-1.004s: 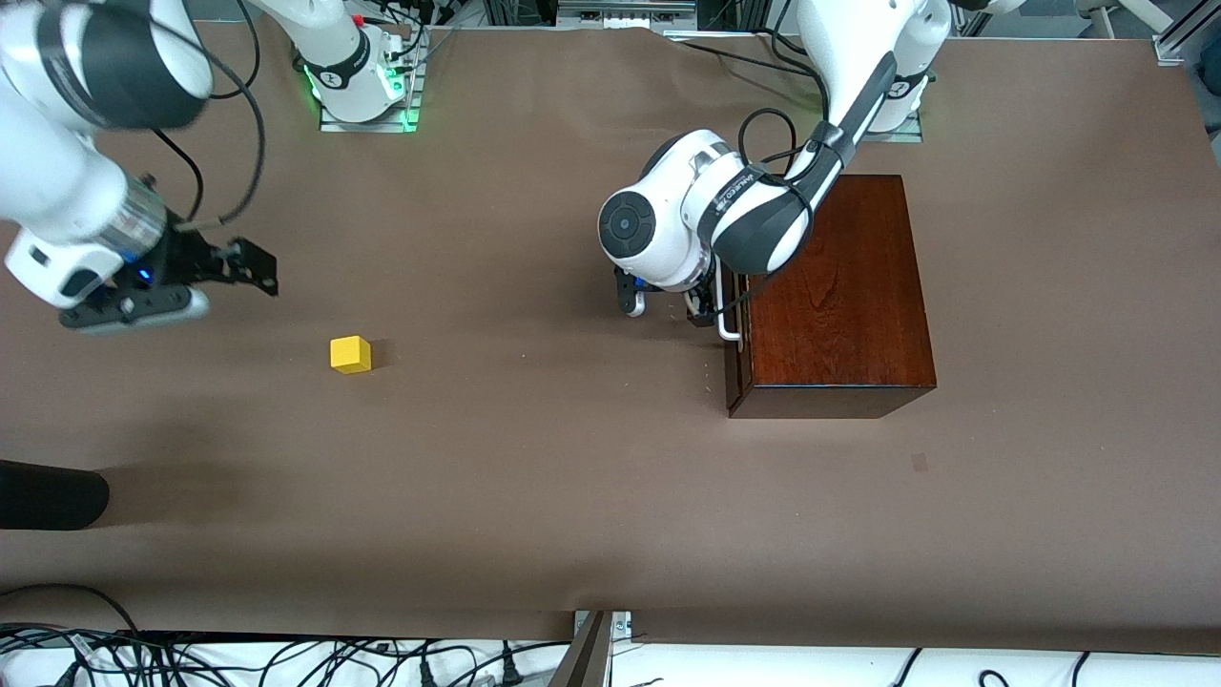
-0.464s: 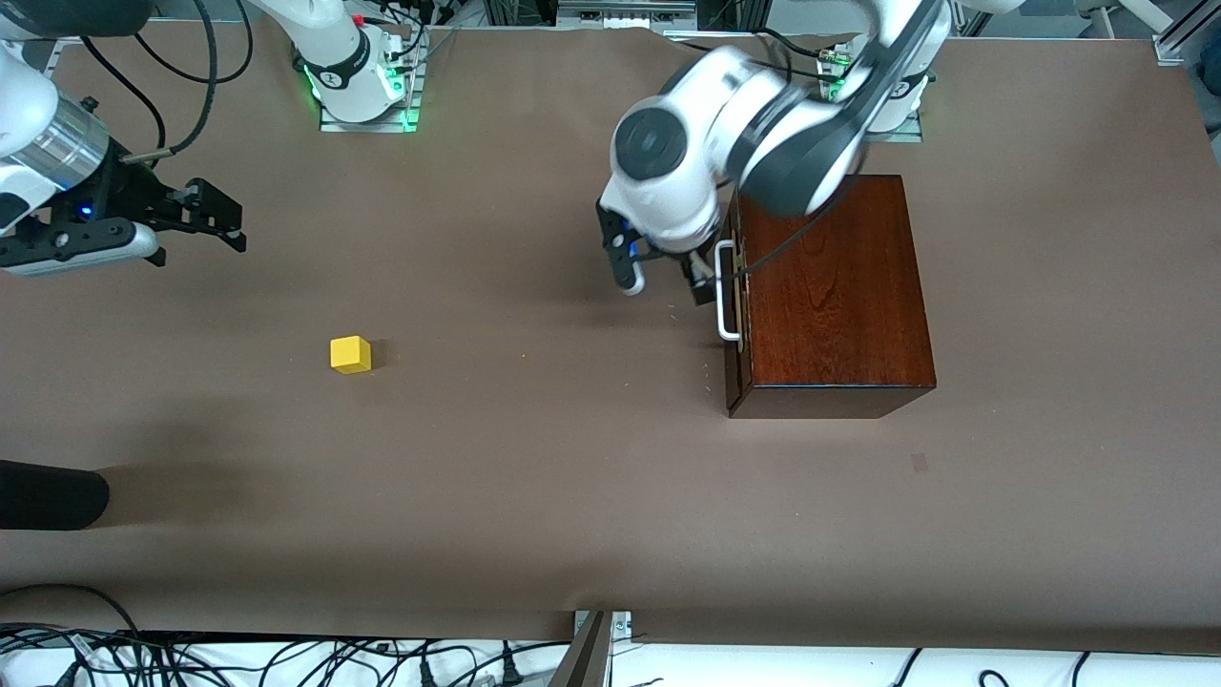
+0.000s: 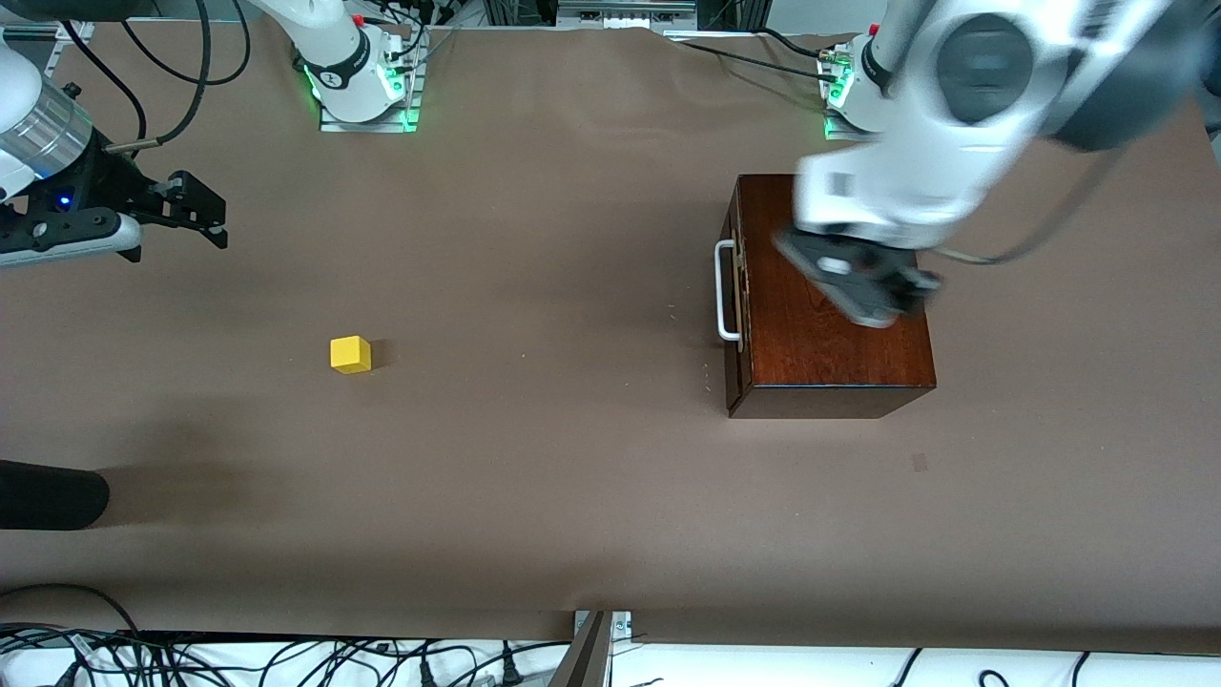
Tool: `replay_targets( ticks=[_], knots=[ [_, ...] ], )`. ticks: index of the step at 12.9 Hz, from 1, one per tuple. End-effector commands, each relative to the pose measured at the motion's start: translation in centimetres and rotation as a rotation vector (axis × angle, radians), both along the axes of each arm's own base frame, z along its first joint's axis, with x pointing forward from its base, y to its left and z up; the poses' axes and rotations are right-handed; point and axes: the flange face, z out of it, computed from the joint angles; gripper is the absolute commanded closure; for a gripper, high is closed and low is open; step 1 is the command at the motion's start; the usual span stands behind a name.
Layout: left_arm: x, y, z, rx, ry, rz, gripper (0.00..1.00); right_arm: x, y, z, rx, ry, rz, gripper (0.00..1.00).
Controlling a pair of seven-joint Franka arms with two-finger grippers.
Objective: Open drawer, take yellow block, close drawer
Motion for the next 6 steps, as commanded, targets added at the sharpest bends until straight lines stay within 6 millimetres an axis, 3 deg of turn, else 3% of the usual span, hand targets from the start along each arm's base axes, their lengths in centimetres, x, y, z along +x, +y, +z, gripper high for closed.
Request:
replay_targets(
  ticks=[1, 3, 5, 6],
  knots=[
    [1.1, 5.4, 2.9, -0.019, -0.042, 0.244, 0.00, 0.4, 0.0, 0.0, -0.009, 0.023, -0.005, 0.00],
    [0.3, 7.8, 4.5, -0.013, -0.084, 0.457, 0.00, 0.4, -0.2, -0.1, -0.010, 0.031, -0.008, 0.00],
    [-1.6, 8.5, 4.5, -0.048, -0.121, 0.555, 0.00, 0.2, -0.4, -0.3, -0.012, 0.053, -0.013, 0.00],
    [-2.2, 9.9, 4.9, -0.077, -0.177, 0.609, 0.00, -0.1, -0.5, -0.4, -0.014, 0.070, -0.015, 0.00]
  ],
)
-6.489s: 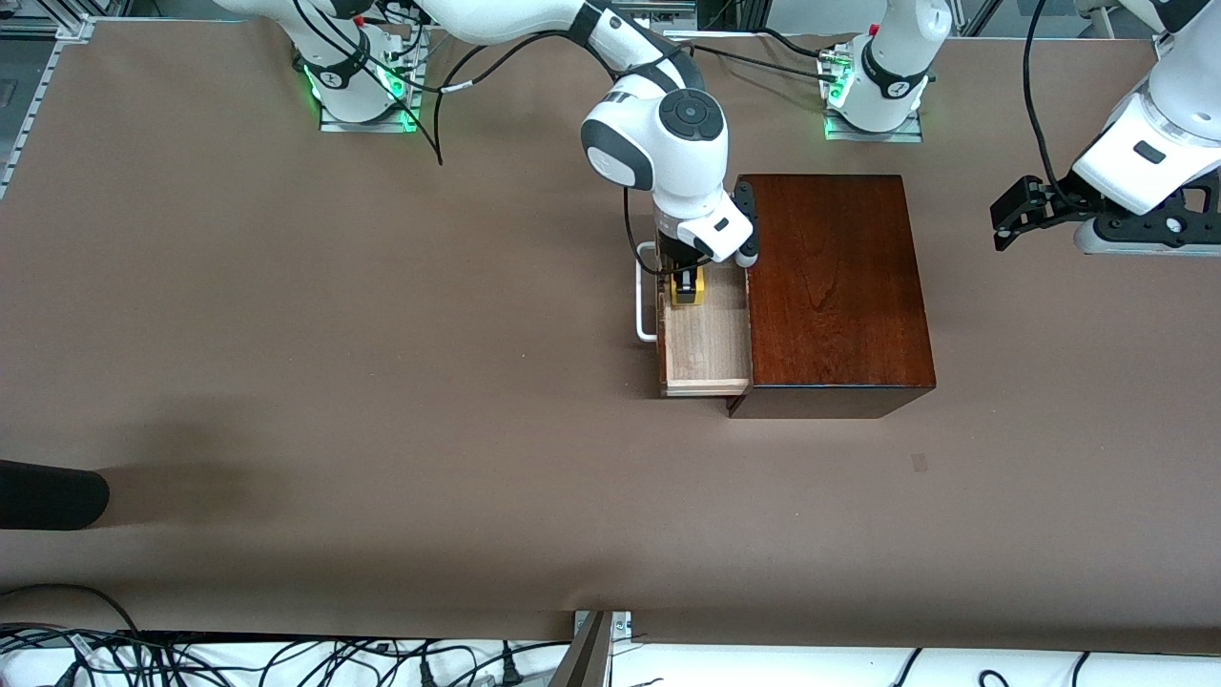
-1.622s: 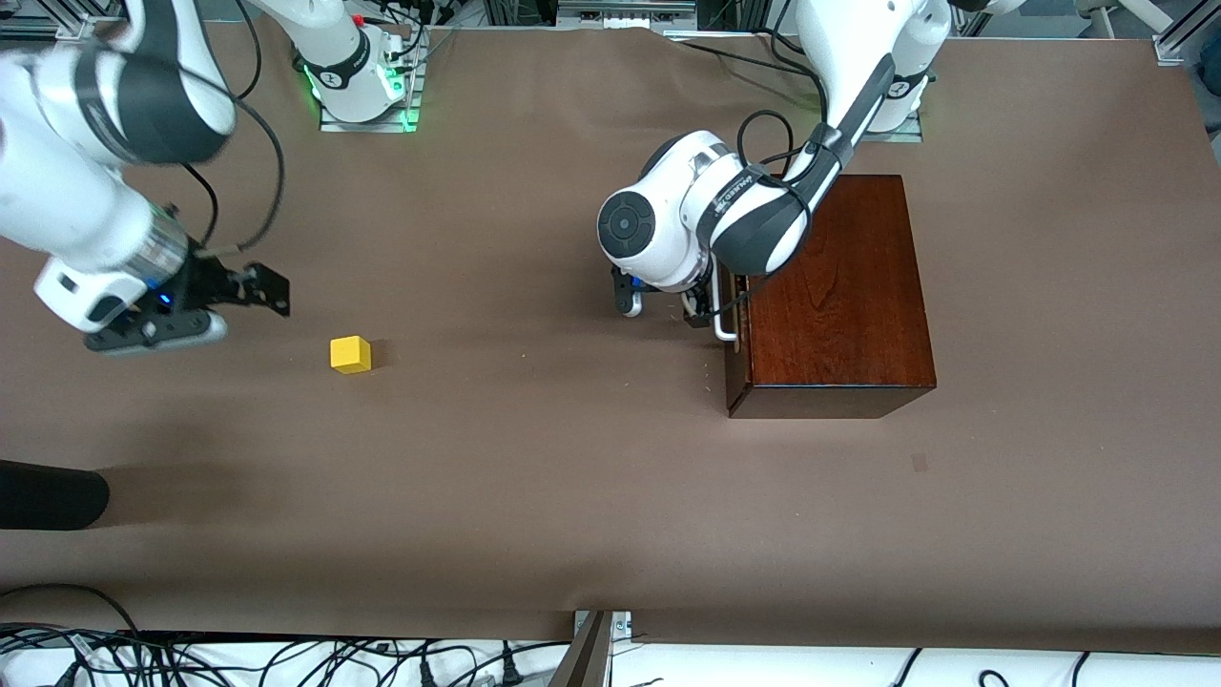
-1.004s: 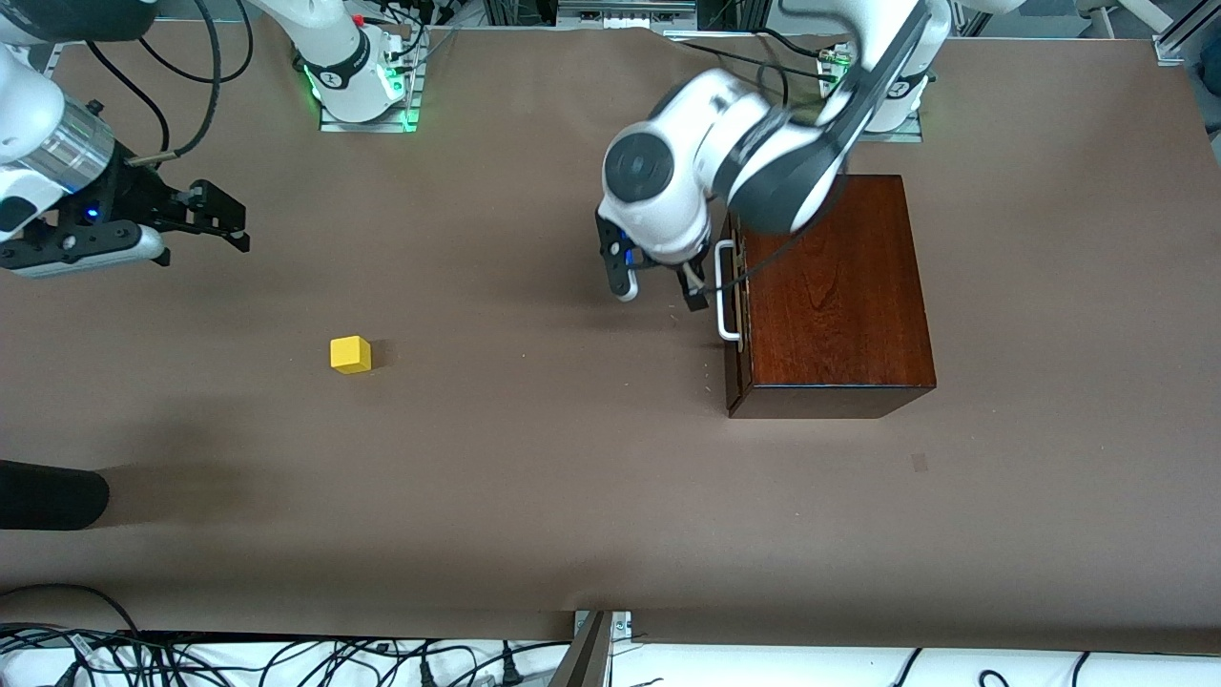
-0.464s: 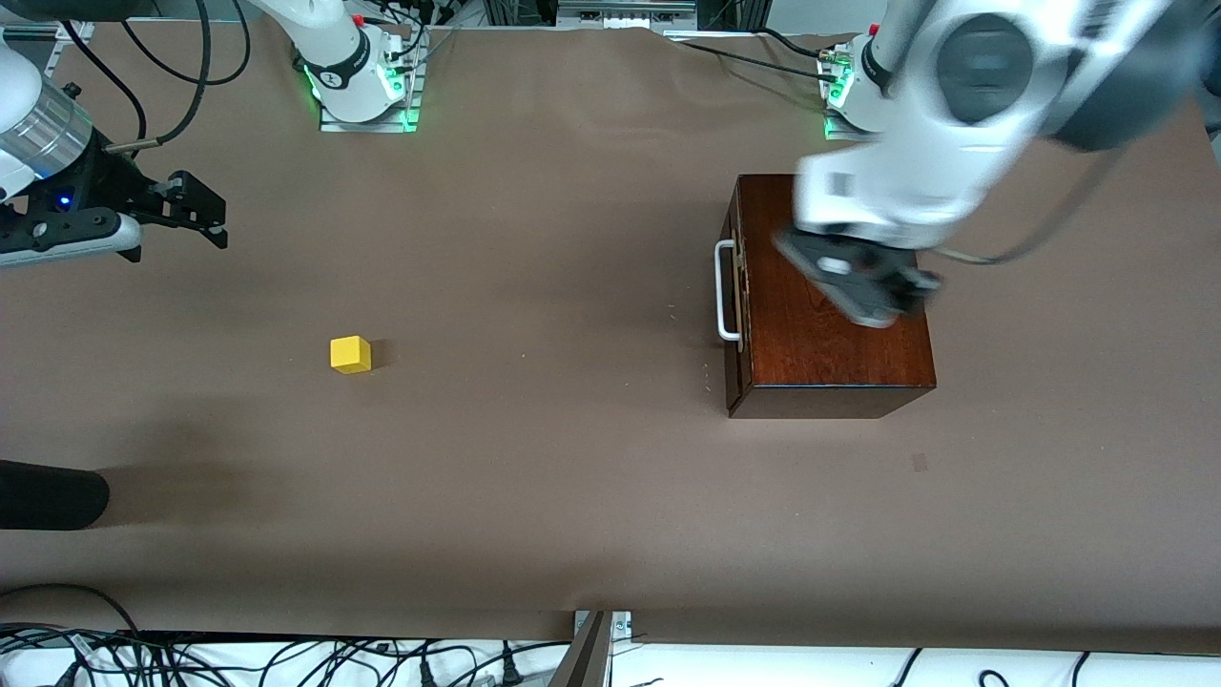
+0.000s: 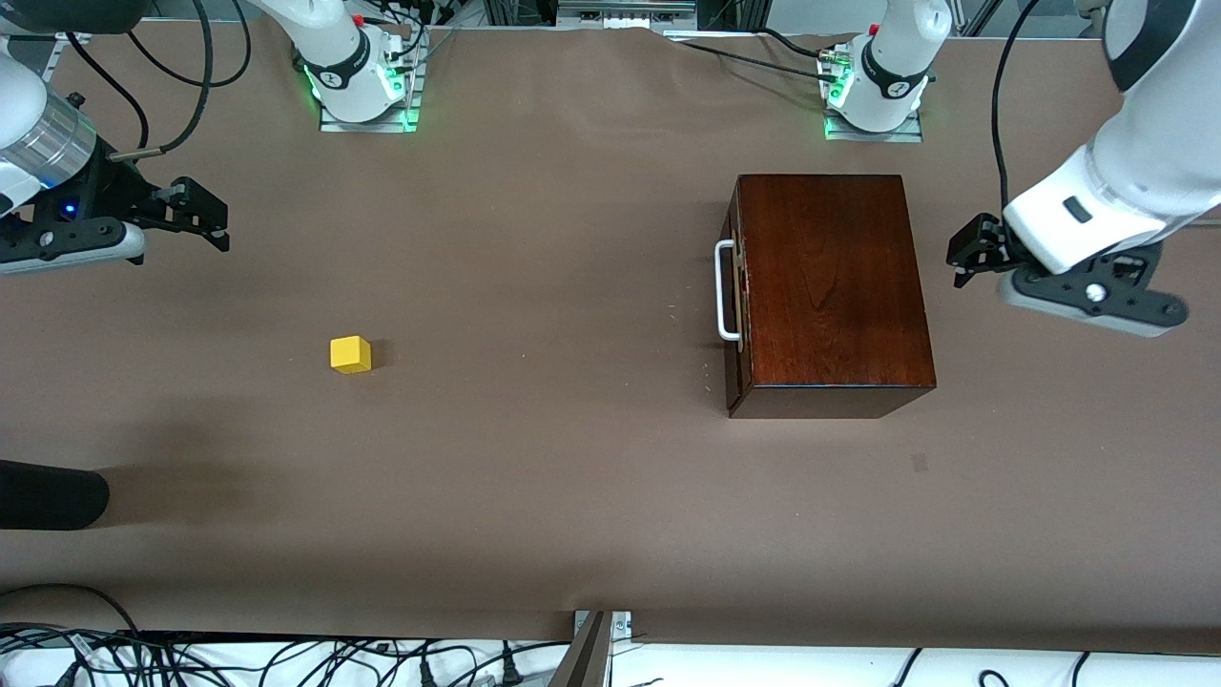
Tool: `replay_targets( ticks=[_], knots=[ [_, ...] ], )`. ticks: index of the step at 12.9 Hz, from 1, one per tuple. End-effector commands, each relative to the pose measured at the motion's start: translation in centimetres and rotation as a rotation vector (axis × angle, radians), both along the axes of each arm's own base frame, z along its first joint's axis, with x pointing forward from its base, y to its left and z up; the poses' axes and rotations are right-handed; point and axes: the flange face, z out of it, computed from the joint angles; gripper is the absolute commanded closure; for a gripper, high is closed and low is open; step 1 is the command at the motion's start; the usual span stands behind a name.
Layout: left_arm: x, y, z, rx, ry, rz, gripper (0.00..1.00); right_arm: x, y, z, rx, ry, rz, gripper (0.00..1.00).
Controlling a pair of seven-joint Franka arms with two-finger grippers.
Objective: Open drawer, take yellow block, close drawer
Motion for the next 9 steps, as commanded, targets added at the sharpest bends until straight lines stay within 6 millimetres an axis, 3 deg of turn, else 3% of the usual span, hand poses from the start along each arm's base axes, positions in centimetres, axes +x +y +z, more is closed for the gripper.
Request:
replay_targets(
  ticks=[1, 4, 6, 9],
  knots=[
    [-3.4, 3.2, 0.2, -0.047, -0.101, 0.144, 0.00, -0.3, -0.5, 0.7, -0.008, 0.037, -0.017, 0.00],
    [-5.2, 6.0, -0.3, -0.080, -0.083, 0.208, 0.00, -0.2, -0.5, 0.5, -0.014, 0.041, -0.015, 0.00],
    [-5.5, 7.5, -1.9, -0.075, -0.055, 0.224, 0.00, -0.2, -0.2, 0.5, -0.009, 0.037, -0.012, 0.00],
    [-5.7, 7.2, -2.8, -0.071, -0.033, 0.216, 0.00, -0.3, 0.0, 0.6, -0.007, 0.037, -0.005, 0.00]
  ],
)
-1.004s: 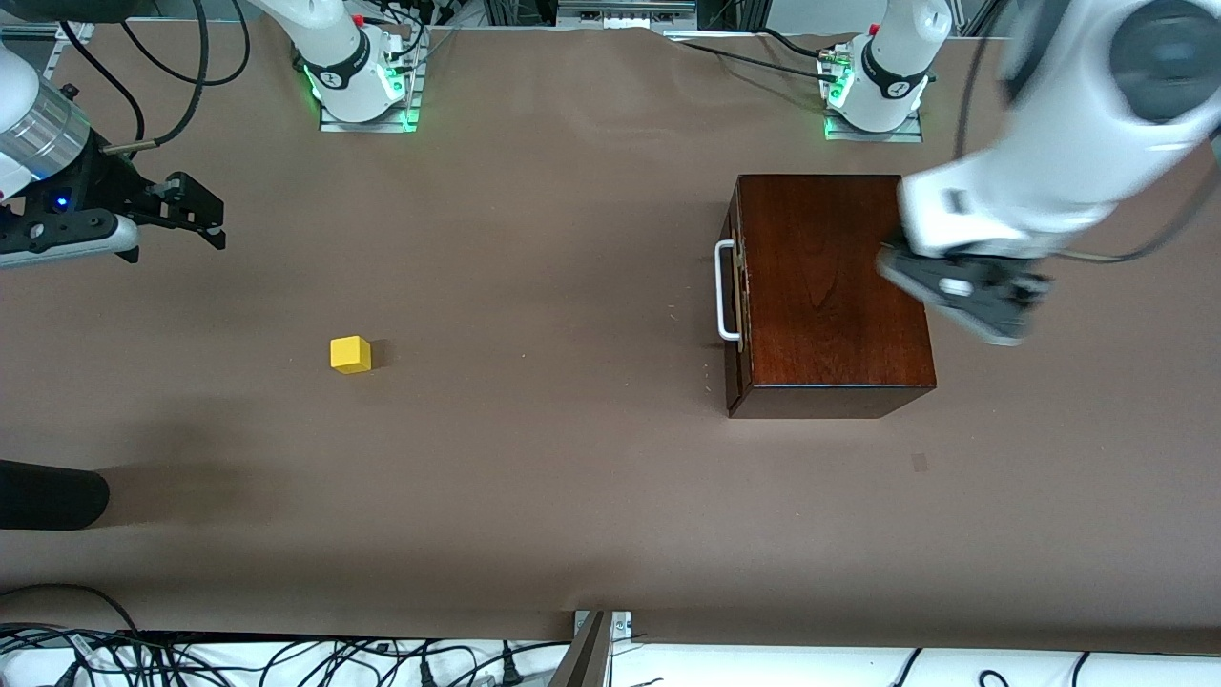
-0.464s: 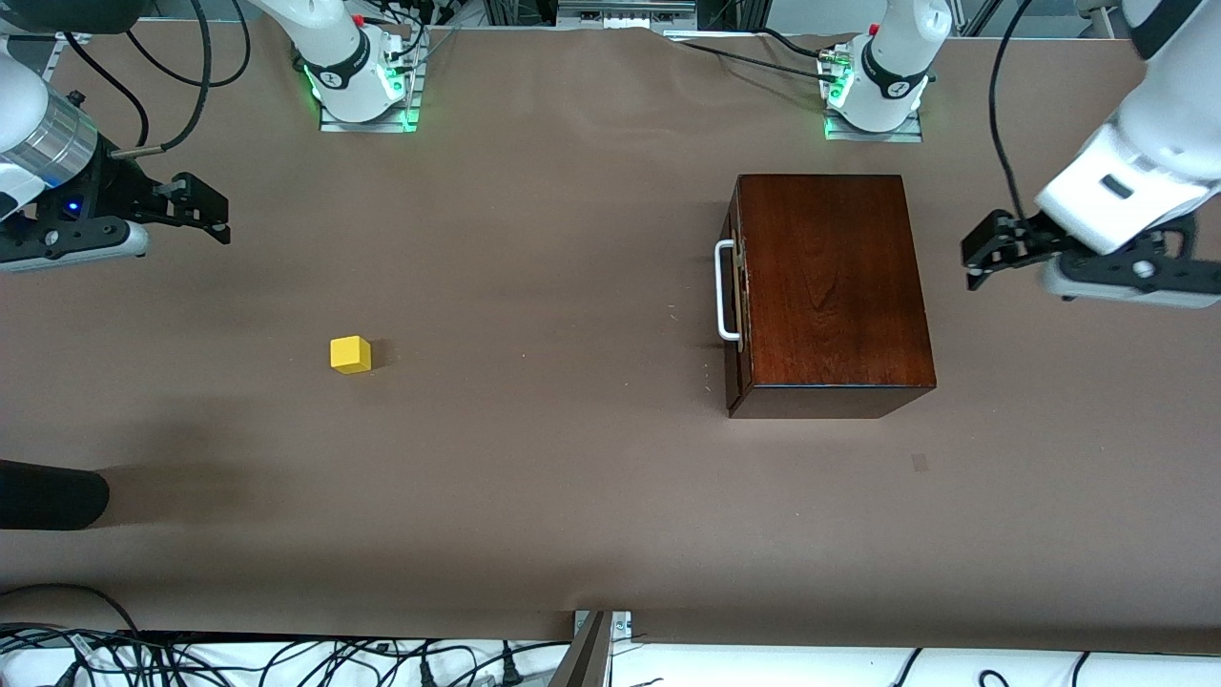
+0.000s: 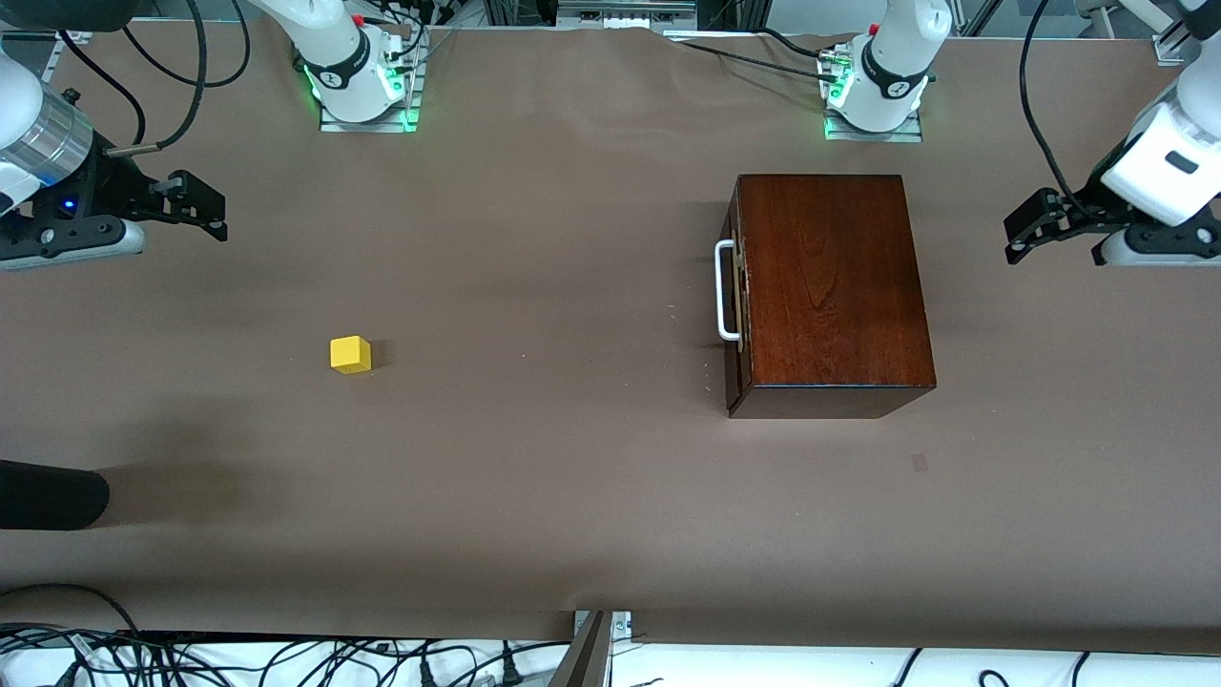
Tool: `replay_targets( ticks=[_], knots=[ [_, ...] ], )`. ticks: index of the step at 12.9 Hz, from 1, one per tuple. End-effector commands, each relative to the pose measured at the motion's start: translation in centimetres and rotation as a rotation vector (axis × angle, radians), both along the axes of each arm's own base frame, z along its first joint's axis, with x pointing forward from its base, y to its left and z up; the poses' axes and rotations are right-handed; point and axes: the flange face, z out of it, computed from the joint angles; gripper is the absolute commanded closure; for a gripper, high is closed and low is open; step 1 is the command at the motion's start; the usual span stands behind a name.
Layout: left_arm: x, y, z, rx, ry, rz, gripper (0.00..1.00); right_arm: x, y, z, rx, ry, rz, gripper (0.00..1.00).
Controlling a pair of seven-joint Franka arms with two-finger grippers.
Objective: Open drawer, take yellow block, close drawer
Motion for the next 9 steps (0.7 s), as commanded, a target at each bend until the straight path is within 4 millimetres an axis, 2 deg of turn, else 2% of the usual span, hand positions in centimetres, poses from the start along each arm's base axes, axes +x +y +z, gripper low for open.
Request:
replay_targets(
  ticks=[1, 9],
  knots=[
    [-0.71, -0.35, -0.08, -0.021, -0.010, 0.007, 0.00, 0.07, 0.20, 0.55, -0.002, 0.003, 0.004, 0.00],
    [-0.74, -0.38, -0.22, -0.023, 0.002, 0.008, 0.00, 0.06, -0.22, 0.51, -0.001, 0.008, 0.001, 0.00]
  ],
)
